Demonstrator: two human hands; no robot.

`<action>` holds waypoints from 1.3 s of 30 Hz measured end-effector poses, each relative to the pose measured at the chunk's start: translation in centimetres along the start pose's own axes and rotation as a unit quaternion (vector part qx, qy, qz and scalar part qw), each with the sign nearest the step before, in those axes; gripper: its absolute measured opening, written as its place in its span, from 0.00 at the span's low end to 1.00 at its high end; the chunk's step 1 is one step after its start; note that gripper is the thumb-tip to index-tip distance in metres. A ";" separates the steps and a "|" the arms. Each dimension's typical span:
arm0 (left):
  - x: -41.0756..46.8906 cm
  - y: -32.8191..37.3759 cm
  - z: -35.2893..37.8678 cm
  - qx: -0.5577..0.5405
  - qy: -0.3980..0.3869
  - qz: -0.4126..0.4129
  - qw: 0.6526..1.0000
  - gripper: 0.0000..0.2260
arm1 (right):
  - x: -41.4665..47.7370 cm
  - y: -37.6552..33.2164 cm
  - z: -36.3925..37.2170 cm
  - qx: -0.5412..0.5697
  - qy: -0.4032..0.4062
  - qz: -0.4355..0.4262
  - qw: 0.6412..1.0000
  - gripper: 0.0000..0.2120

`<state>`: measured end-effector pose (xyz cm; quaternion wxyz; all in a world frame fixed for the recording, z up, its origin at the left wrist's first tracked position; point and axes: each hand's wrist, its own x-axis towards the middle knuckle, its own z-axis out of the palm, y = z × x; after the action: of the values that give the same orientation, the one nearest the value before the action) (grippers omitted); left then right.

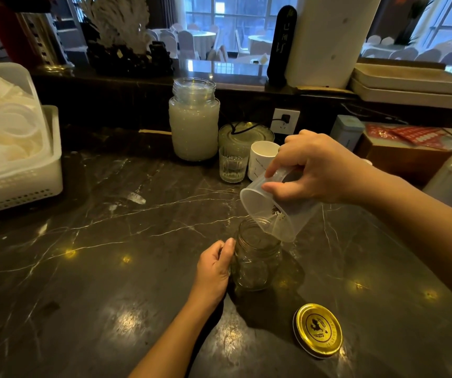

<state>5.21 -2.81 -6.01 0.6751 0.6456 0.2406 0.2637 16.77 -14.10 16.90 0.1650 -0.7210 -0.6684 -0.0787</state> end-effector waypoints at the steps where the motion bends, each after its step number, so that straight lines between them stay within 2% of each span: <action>1: 0.0 -0.1 0.0 0.001 -0.003 -0.001 1.000 0.39 | 0.1 -0.1 0.0 0.000 0.001 -0.004 1.000 0.16; 7: 0.1 -0.1 0.0 0.000 -0.011 0.002 1.000 0.37 | 0.4 -0.4 0.3 -0.012 -0.021 -0.021 0.999 0.18; 12: 0.1 0.0 0.1 0.013 0.002 0.016 1.000 0.29 | 0.4 -0.4 0.5 -0.033 -0.031 -0.036 0.998 0.12; 17: 0.0 0.0 0.0 0.036 0.001 0.025 0.999 0.21 | 0.6 -0.3 0.6 -0.043 -0.034 -0.061 0.997 0.10; 24: 0.0 0.1 0.0 0.046 -0.002 0.034 0.998 0.19 | 0.8 -0.3 0.6 -0.036 -0.019 -0.069 0.997 0.14; 26: 0.0 -0.1 -0.1 0.040 -0.008 0.034 0.999 0.20 | 0.8 -0.4 0.6 -0.034 -0.016 -0.070 0.997 0.14; 31: 0.2 -0.3 -0.1 0.018 -0.015 0.038 0.999 0.33 | 0.7 -0.1 0.6 -0.030 -0.011 -0.089 0.996 0.19; 36: 0.1 -0.2 0.0 -0.001 -0.016 0.020 1.000 0.38 | 0.6 -0.4 0.8 -0.039 -0.022 -0.115 0.992 0.19; 39: 0.1 -0.2 0.0 -0.005 -0.015 0.015 1.000 0.37 | 0.7 -0.3 0.9 -0.049 -0.019 -0.117 0.992 0.18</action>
<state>5.28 -2.80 -6.19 0.6779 0.6494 0.2195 0.2656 16.44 -13.16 16.33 0.1061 -0.6463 -0.7466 -0.1167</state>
